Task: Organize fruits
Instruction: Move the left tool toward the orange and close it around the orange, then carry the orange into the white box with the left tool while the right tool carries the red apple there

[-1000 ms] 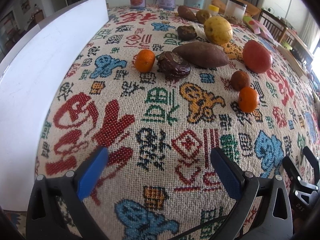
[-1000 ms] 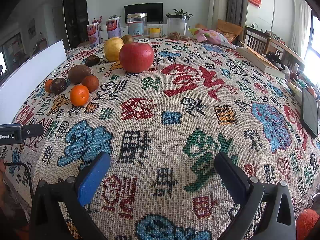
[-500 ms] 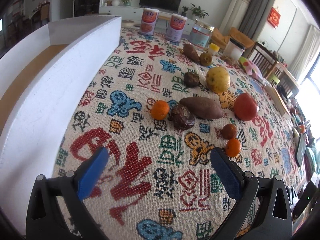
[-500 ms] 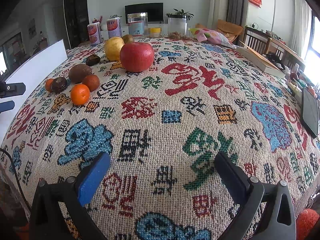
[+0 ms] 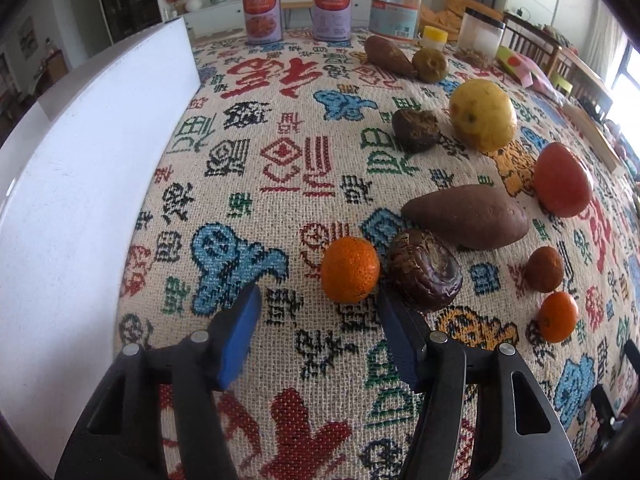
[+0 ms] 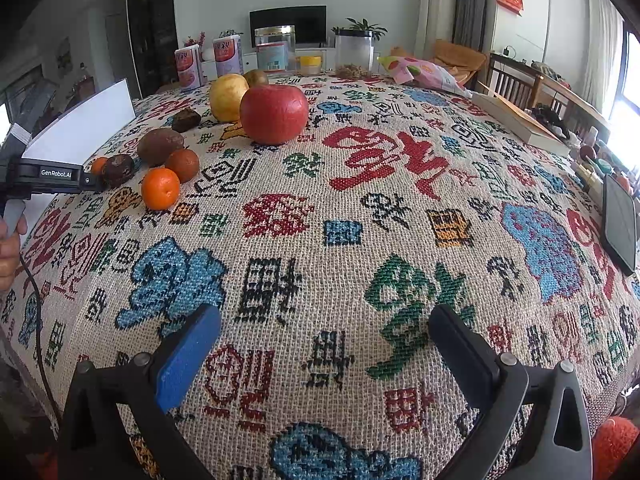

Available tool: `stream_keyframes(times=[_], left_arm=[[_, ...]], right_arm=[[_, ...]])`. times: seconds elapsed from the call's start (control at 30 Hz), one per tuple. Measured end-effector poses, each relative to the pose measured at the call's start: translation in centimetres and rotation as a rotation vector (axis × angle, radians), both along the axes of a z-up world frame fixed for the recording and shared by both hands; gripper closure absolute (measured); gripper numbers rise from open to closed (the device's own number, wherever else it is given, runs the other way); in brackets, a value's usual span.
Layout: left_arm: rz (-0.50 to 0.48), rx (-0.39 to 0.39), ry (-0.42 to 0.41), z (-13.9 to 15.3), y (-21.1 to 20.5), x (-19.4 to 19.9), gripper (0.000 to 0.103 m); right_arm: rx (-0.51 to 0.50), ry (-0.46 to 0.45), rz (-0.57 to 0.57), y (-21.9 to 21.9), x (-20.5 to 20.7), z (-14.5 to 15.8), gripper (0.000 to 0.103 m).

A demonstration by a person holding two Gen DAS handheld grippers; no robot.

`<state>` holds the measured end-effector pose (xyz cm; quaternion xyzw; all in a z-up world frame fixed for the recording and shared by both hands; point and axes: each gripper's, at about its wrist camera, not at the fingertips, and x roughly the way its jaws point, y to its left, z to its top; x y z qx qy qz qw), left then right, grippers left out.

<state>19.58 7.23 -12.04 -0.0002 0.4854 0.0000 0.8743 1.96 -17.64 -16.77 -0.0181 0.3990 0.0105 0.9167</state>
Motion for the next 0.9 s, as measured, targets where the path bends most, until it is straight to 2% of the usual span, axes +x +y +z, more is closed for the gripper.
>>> stream_keyframes(times=[0.1, 0.13, 0.17, 0.2, 0.27, 0.33, 0.4, 0.47, 0.6, 0.73, 0.77, 0.8, 0.9], left_arm=[[-0.031, -0.001, -0.021, 0.0, -0.2, 0.3, 0.043], [-0.048, -0.011, -0.025, 0.0, -0.3, 0.3, 0.057], [-0.064, -0.018, -0.035, 0.0, -0.4, 0.1, 0.077], [-0.069, -0.022, -0.037, 0.2, -0.5, 0.0, 0.081], [-0.056, -0.069, -0.043, 0.5, -0.1, -0.6, 0.081], [-0.036, -0.099, -0.062, 1.0, 0.4, -1.3, 0.081], [-0.019, -0.133, -0.079, 1.6, 0.8, -2.2, 0.081], [-0.005, -0.168, -0.089, 2.3, 1.1, -3.0, 0.082], [0.019, -0.219, -0.103, 4.2, 1.4, -4.7, 0.082], [0.025, -0.261, -0.112, 6.4, 2.1, -6.7, 0.082], [0.021, -0.267, -0.114, 6.9, 2.3, -7.2, 0.082], [0.017, -0.27, -0.116, 7.4, 2.5, -7.7, 0.082], [0.0, -0.289, -0.133, 9.1, 2.8, -9.2, 0.082]], right_arm=[[0.0, -0.001, 0.0, 0.0, 0.0, 0.0, 0.0], [0.0, -0.001, 0.001, 0.0, 0.0, 0.0, 0.0], [0.0, 0.001, 0.002, 0.0, 0.0, 0.0, 0.0], [0.002, 0.01, 0.007, 0.0, 0.0, 0.0, 0.0], [0.026, 0.07, 0.031, -0.4, 0.5, 0.5, 0.0], [0.12, 0.104, 0.047, -1.5, 1.6, 1.5, 0.0], [0.228, 0.091, 0.045, -2.7, 3.6, 3.2, 0.0], [0.27, 0.088, 0.046, -2.8, 6.9, 4.7, 0.0], [0.267, 0.122, 0.101, -0.1, 15.2, 5.6, 0.0], [0.209, 0.102, 0.123, 3.3, 19.8, 5.2, 0.0], [0.2, 0.116, 0.122, 3.9, 20.6, 5.0, 0.005], [0.185, 0.145, 0.109, 4.1, 21.3, 4.7, 0.033], [0.19, 0.203, 0.072, 3.6, 21.7, 4.7, 0.034]])
